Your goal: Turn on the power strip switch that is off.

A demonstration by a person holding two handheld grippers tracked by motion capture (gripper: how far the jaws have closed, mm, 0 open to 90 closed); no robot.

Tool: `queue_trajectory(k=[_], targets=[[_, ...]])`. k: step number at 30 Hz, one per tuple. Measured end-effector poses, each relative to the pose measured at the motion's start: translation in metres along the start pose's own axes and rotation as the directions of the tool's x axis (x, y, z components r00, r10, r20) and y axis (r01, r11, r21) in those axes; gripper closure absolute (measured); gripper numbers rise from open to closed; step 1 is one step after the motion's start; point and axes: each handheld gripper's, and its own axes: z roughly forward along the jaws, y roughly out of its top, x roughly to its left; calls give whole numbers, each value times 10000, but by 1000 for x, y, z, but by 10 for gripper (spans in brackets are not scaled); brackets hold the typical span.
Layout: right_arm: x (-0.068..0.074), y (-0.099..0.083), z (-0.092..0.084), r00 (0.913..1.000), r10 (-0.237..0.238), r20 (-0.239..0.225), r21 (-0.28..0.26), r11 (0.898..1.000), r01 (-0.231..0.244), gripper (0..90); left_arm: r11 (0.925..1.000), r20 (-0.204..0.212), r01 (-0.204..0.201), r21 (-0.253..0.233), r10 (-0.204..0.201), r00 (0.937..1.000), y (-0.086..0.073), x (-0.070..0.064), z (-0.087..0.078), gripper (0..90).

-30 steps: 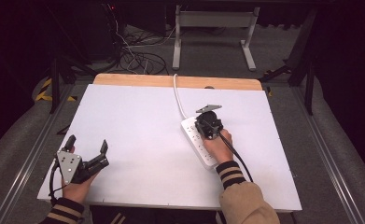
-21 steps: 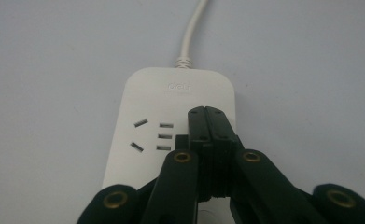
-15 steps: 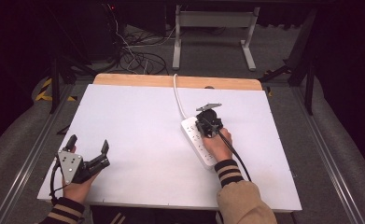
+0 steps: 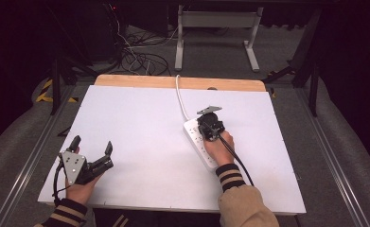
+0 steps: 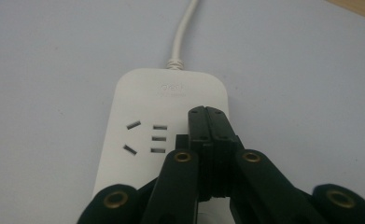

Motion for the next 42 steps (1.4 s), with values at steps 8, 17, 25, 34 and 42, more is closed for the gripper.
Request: queue_trajectory(k=[8, 17, 25, 34, 42], targets=[[0, 0, 0, 10000, 20, 29, -10, 10000, -20, 900, 10000, 118, 6, 9, -6, 9999, 0, -2, 3, 21], [1, 0, 0, 10000, -5, 68, -13, 10000, 5, 900, 10000, 143, 42, 25, -43, 9999, 0, -2, 4, 21], [3, 2, 0, 9992, -357, 198, 62, 9993, 356, 900, 10000, 123, 23, 38, -24, 9999, 0, -2, 3, 21], [-1, 4, -2, 9986, -463, 256, 275, 9986, 456, 900, 10000, 150, 50, 78, -51, 9999, 0, -1, 4, 22], [-1, 6, -7, 9985, -535, 149, -7, 9986, 536, 900, 9999, 164, 43, 97, -45, 9999, -1, -2, 5, 21]])
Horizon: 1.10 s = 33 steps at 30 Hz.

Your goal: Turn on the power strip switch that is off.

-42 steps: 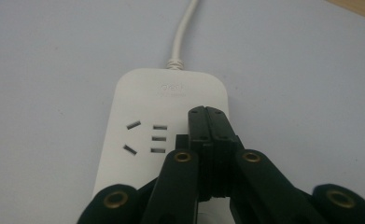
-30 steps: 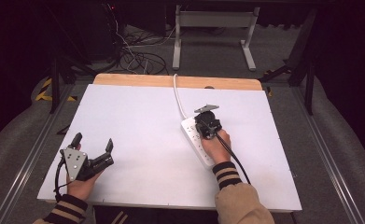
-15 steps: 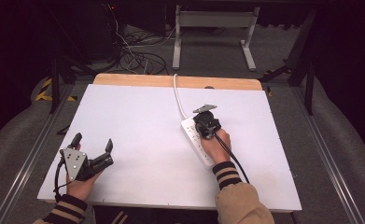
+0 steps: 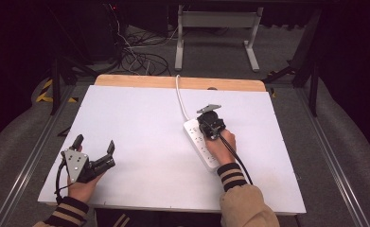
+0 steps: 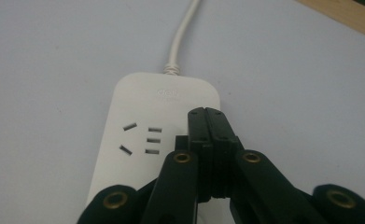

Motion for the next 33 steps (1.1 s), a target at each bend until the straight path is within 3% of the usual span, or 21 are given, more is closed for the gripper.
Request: queue_trajectory(k=[5, 10, 12, 16, 18, 20, 21, 22, 23, 24, 25, 26, 27, 28, 30, 31, 33], targets=[[-1, 3, -8, 9998, -104, 184, -330, 9994, 110, 900, 10000, -3, 1, -14, -1, 10000, 0, 0, 0, 21], [-6, 4, -25, 9998, -98, 150, -1131, 9935, 114, 900, 10000, 28, 21, 17, -21, 10000, 0, 0, 1, 21], [-5, 4, -35, 9998, -148, 127, -1669, 9858, 167, 895, 10000, 28, 28, 15, -28, 10000, 0, -1, 2, 21], [-7, 2, -60, 9999, -86, -62, -2795, 9601, 66, 882, 10000, 40, 43, 17, -43, 10000, 0, -2, 3, 21], [-8, 1, -67, 9999, -87, -72, -2977, 9546, 62, 877, 10000, 65, 68, 25, -68, 10000, 0, -3, 5, 21], [-11, -4, -84, 9992, -271, 281, -3549, 9342, 354, 873, 10000, 118, 66, 51, -67, 9999, 0, -4, 6, 21], [-11, -4, -84, 9992, -271, 281, -3549, 9342, 354, 873, 10000, 146, 44, 42, -44, 9999, 0, -4, 7, 21], [-16, -9, -94, 9995, -47, 320, -3999, 9164, 171, 874, 10000, 164, 63, 40, -64, 9998, 0, -5, 8, 21], [-19, -13, -99, 9995, 39, 318, -4177, 9085, 97, 875, 10000, 178, 38, 48, -39, 9998, 0, -5, 9, 21], [-19, -13, -99, 9995, 39, 318, -4177, 9085, 97, 875, 10000, 199, 78, 39, -79, 9998, 0, -6, 10, 21], [-26, -20, -108, 9992, 228, 330, -4494, 8933, -55, 870, 10000, 215, 75, 48, -76, 9997, 1, -7, 10, 21], [-26, -20, -108, 9992, 228, 330, -4494, 8933, -55, 870, 9999, 258, 76, 66, -77, 9996, 1, -7, 11, 21], [-29, -25, -112, 9989, 303, 353, -4664, 8845, -103, 865, 10000, 262, 68, 69, -70, 9996, 1, -7, 12, 21], [-36, -37, -121, 9984, 428, 380, -5020, 8647, -180, 859, 10000, 278, 75, 58, -77, 9996, 1, -8, 13, 21], [-45, -50, -129, 9970, 681, 379, -5389, 8416, -370, 852, 9999, 313, 103, 59, -104, 9995, 1, -8, 14, 21], [-45, -50, -129, 9970, 681, 379, -5389, 8416, -370, 852, 9999, 314, 108, 78, -111, 9994, 1, -8, 14, 21], [-53, -64, -137, 9949, 967, 302, -5717, 8181, -622, 849, 9999, 330, 93, 72, -95, 9994, 1, -9, 15, 21]])
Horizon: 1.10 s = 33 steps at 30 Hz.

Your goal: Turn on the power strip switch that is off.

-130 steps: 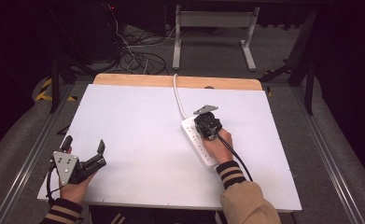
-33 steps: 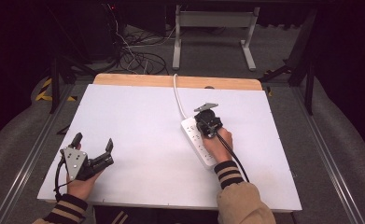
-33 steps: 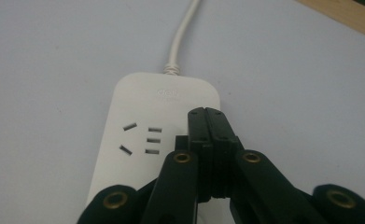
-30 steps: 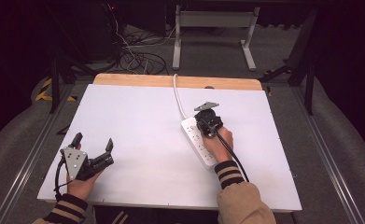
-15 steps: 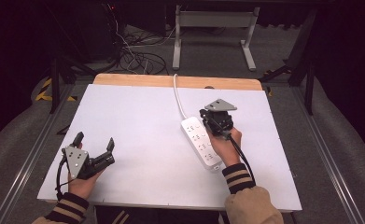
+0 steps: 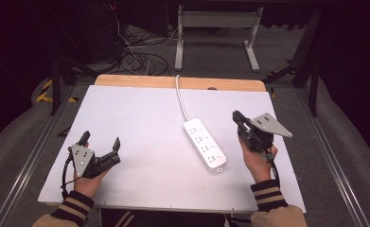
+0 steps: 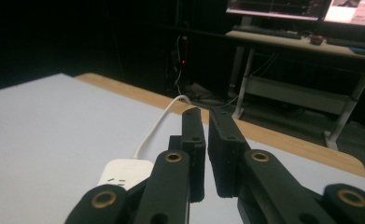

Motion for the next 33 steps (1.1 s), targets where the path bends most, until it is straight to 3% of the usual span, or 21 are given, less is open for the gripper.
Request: queue_trajectory(k=[2, 8, 10, 15, 21, 24, 26, 29, 33], targets=[[-12, -11, -17, 9996, 62, 291, -482, 9988, -48, 851, 10000, 30, 5, -15, -5, 10000, 0, -1, 0, 22], [-19, -24, -34, 9948, -20, 1022, -1047, 9944, 128, 809, 9999, 117, 92, -95, -91, 9999, 2, -2, 1, 21], [-19, -30, -37, 9929, 92, 1186, -1237, 9923, 56, 807, 9999, 160, 105, -128, -103, 9998, 3, -3, 2, 21], [-10, -37, -40, 9899, -144, 1412, -1337, 9905, 334, 760, 9998, 233, 107, -154, -103, 9997, 3, -4, 3, 22], [-3, -41, -40, 9897, -158, 1420, -1653, 9855, 394, 624, 9998, 226, 62, -163, -58, 9997, 4, -5, 3, 21], [-3, -43, -38, 9867, -74, 1627, -1834, 9823, 376, 513, 9999, 223, 45, -152, -42, 9997, 3, -4, 3, 22], [-3, -45, -37, 9819, -11, 1893, -2055, 9778, 407, 385, 9999, 228, 73, -149, -69, 9997, 3, -4, 3, 21], [-2, -51, -33, 9656, -55, 2599, -2346, 9697, 686, 150, 9999, 218, 70, -142, -67, 9997, 3, -4, 2, 22], [-1, -57, -28, 9492, -364, 3126, -2446, 9625, 1175, 53, 9999, 223, 44, -143, -41, 9997, 3, -4, 2, 22]])
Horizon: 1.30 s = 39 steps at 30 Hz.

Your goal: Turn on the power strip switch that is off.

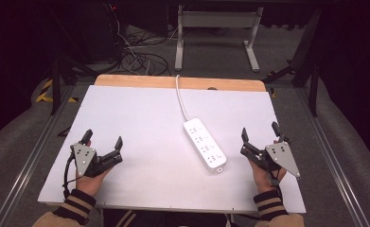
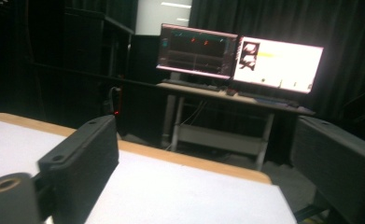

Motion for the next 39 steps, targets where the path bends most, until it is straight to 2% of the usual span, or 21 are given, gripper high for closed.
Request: queue_trajectory(k=[2, 4, 7, 8, 10, 14, 19, 39], targets=[[3, -1, 0, 9999, -125, 103, -159, 9998, 127, 41, 10000, -5, 3, -2, -3, 10000, 0, 0, 0, 22], [5, -3, 0, 9991, -386, 150, -597, 9974, 394, 34, 10000, -3, -5, 1, 5, 10000, 0, 0, 0, 21], [7, -3, -1, 9993, -358, 119, -1041, 9939, 368, 38, 10000, 0, -6, -6, 6, 10000, 0, 0, 0, 22], [8, -4, -1, 9994, -315, 105, -1034, 9941, 325, 47, 10000, 14, -5, -3, 5, 10000, 0, 0, 0, 22], [10, -4, -1, 9982, -553, 222, -937, 9940, 572, 52, 10000, 14, -11, -4, 11, 10000, 0, 0, 0, 22], [9, -4, -1, 9991, -411, 131, -779, 9961, 420, 64, 10000, 7, -12, 3, 12, 10000, 0, 0, 0, 22], [7, -4, 0, 9998, -190, 37, -652, 9977, 192, 31, 10000, -4, -15, -9, 15, 10000, 0, 0, 0, 21], [4, -4, -2, 9994, 192, 290, -837, 9964, -167, 64, 10000, -71, 8, -24, -8, 10000, 0, 0, 0, 21]])
